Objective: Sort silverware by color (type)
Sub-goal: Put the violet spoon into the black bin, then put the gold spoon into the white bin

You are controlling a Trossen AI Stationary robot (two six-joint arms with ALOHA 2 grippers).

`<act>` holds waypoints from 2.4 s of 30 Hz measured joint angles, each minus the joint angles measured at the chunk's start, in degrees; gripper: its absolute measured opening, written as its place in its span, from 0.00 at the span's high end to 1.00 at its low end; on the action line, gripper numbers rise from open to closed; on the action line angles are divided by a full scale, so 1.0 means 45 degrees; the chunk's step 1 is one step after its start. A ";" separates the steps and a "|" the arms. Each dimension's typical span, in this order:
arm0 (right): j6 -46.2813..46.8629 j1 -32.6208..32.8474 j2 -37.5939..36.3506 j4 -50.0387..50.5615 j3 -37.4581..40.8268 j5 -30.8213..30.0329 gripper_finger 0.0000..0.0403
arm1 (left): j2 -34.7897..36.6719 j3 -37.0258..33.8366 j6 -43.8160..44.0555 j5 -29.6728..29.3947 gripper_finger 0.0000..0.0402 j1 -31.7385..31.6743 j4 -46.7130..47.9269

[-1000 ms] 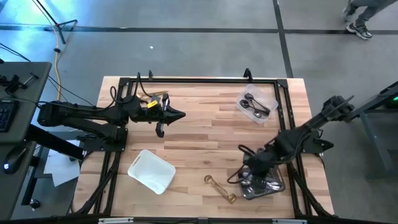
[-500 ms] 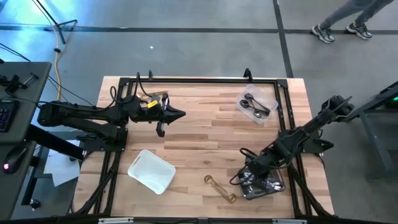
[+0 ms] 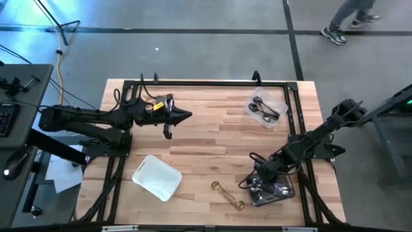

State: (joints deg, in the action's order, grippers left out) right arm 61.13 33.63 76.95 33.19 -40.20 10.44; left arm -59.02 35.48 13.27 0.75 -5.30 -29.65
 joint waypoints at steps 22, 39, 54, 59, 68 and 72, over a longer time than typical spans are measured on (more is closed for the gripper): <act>-0.0022 0.0000 -0.0005 -0.0462 0.0387 -0.1453 0.83 | 0.0000 0.0000 0.0007 0.0005 1.00 -0.0330 0.0000; 0.0071 0.0005 -0.0015 -0.0791 0.0373 -0.1161 0.70 | 0.0000 0.0000 0.0014 0.0012 1.00 -0.0325 0.0000; -0.0158 0.0120 -0.1131 0.0286 -0.0640 0.0505 0.54 | 0.0000 0.0000 0.0012 0.0023 1.00 -0.0324 0.0000; -0.0468 0.0523 -0.1805 0.1063 -0.1754 0.0373 0.54 | 0.0020 0.0000 0.0017 0.0031 1.00 -0.0323 0.0005; -0.2786 -0.1480 -0.1766 -0.0961 -0.2313 -0.4089 0.54 | 0.0878 0.0000 0.0027 0.0923 1.00 -0.0320 0.0040; -0.5747 -0.3901 -0.1572 -0.3535 -0.2313 -0.5333 0.54 | 0.1276 0.0000 0.0022 0.0809 1.00 -0.0325 0.0048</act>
State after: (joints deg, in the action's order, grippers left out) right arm 35.27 16.07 69.87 17.28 -50.61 -13.56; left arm -53.28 35.48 13.37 4.39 -6.76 -29.43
